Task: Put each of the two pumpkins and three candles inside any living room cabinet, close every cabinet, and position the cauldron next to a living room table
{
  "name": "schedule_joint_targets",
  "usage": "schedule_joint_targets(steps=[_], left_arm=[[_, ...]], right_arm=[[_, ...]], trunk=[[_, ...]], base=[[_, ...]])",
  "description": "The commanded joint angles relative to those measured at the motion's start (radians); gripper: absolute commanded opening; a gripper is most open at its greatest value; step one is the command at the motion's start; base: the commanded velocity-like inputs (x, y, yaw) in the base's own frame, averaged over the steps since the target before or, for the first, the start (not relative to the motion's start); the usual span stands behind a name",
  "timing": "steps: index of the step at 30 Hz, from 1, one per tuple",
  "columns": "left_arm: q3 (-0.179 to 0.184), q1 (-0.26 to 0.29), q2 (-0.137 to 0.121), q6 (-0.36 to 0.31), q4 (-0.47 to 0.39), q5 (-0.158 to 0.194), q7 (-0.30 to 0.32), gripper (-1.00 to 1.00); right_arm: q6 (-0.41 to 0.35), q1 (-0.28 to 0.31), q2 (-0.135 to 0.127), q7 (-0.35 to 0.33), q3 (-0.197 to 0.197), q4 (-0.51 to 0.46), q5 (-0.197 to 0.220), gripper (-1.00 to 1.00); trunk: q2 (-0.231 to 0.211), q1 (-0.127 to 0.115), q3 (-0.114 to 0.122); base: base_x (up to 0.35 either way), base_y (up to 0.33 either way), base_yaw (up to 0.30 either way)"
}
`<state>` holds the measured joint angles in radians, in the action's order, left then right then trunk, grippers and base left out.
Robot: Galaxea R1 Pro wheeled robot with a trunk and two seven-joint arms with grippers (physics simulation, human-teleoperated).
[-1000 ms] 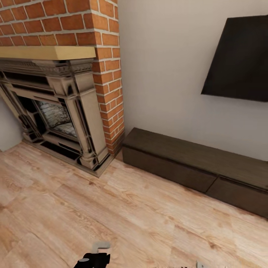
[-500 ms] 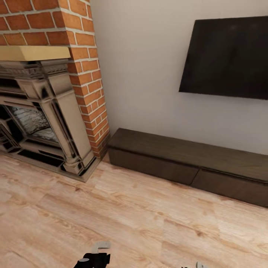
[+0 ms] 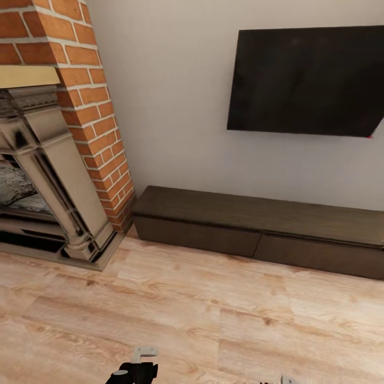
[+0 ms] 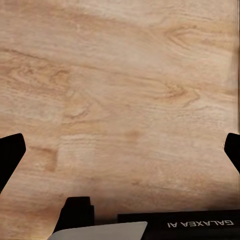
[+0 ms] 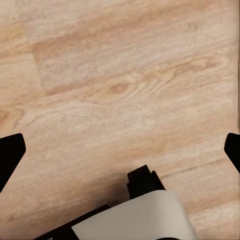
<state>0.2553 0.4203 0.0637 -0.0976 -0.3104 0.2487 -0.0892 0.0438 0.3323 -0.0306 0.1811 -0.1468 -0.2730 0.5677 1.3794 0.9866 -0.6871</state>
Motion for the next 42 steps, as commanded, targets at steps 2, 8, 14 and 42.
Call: schedule_joint_targets(steps=[2, 8, 14, 42], left_arm=[[0.009, 0.000, -0.001, -0.005, -0.003, 0.010, -0.007, 1.00], [0.009, 0.000, -0.001, -0.004, -0.003, 0.010, -0.007, 1.00], [0.009, 0.000, -0.001, -0.004, -0.003, 0.009, -0.007, 1.00], [0.009, 0.000, -0.001, -0.004, -0.003, 0.009, -0.007, 1.00]], right_arm=[[0.004, 0.001, 0.000, 0.005, -0.009, 0.000, 0.011, 1.00], [0.004, 0.001, -0.001, 0.005, -0.009, 0.000, 0.010, 1.00], [0.004, 0.001, -0.001, 0.005, -0.009, 0.000, 0.008, 1.00], [0.035, 0.000, -0.002, 0.003, -0.025, 0.000, 0.007, 1.00]], trunk=[[0.000, 0.000, -0.001], [0.000, 0.000, -0.001], [0.000, 0.000, -0.003], [0.000, 0.000, -0.007]], base=[[0.000, 0.000, -0.279], [0.057, 0.065, -0.279], [0.180, 0.193, -0.265], [0.063, 0.068, -0.023]])
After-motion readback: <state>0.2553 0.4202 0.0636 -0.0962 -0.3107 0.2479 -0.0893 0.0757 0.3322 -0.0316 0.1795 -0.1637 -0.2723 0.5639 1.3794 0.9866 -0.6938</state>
